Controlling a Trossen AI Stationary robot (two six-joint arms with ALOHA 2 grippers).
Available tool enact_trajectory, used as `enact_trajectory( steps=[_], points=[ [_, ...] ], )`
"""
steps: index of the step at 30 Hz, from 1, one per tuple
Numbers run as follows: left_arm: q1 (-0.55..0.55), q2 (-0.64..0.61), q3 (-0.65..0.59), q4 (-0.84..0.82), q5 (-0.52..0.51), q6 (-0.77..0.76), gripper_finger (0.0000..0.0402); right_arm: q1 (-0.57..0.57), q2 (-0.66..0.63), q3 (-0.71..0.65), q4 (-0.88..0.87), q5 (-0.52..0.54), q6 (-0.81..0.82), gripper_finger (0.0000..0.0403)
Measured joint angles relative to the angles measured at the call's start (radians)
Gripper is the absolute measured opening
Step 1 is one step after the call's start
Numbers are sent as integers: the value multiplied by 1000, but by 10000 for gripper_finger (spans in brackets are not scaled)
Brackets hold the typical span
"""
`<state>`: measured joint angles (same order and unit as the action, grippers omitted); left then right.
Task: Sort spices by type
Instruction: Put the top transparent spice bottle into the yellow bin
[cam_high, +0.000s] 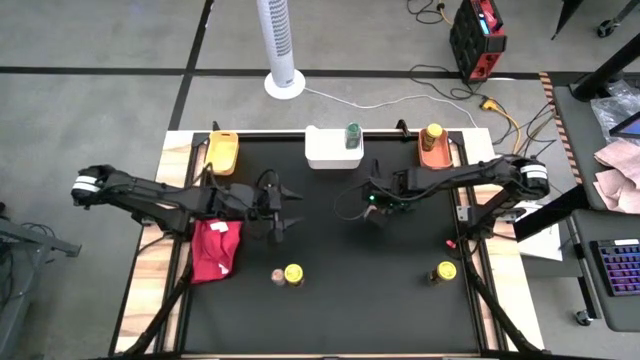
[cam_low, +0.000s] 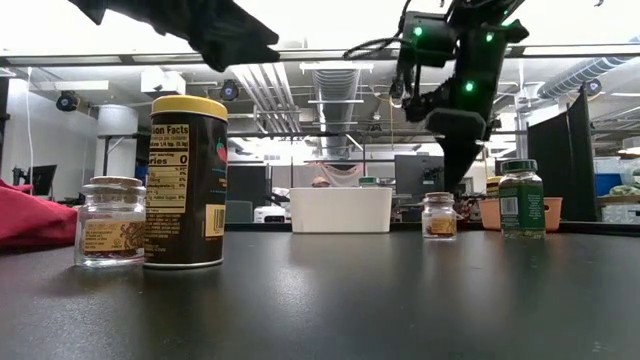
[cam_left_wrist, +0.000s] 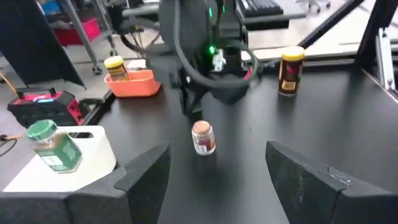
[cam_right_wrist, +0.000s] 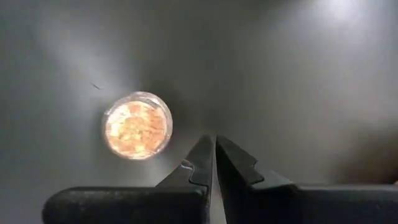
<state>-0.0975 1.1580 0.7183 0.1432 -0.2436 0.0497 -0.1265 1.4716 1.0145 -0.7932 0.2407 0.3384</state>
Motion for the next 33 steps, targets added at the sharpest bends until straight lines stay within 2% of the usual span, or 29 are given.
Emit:
enact_trajectory(
  steps=[6,9,15,20,24,28,33],
  points=[
    [0,51,19,16,-1,1,246,10,-50,11,11,-19,7,18],
    [0,62,20,34,-1,17,246,24,-65,11,12,-73,-30,41],
    [0,66,20,42,-1,34,246,82,-63,-4,21,-92,-129,140],
    [0,66,20,44,-1,46,246,113,-38,-28,84,-12,-116,235],
    [0,67,20,45,-1,58,246,114,-18,-44,141,-10,-126,287],
    [0,67,20,46,-1,61,246,111,19,-52,147,-12,-106,304],
    [0,67,19,49,-1,65,246,111,80,-58,193,-11,-113,289]
  ],
)
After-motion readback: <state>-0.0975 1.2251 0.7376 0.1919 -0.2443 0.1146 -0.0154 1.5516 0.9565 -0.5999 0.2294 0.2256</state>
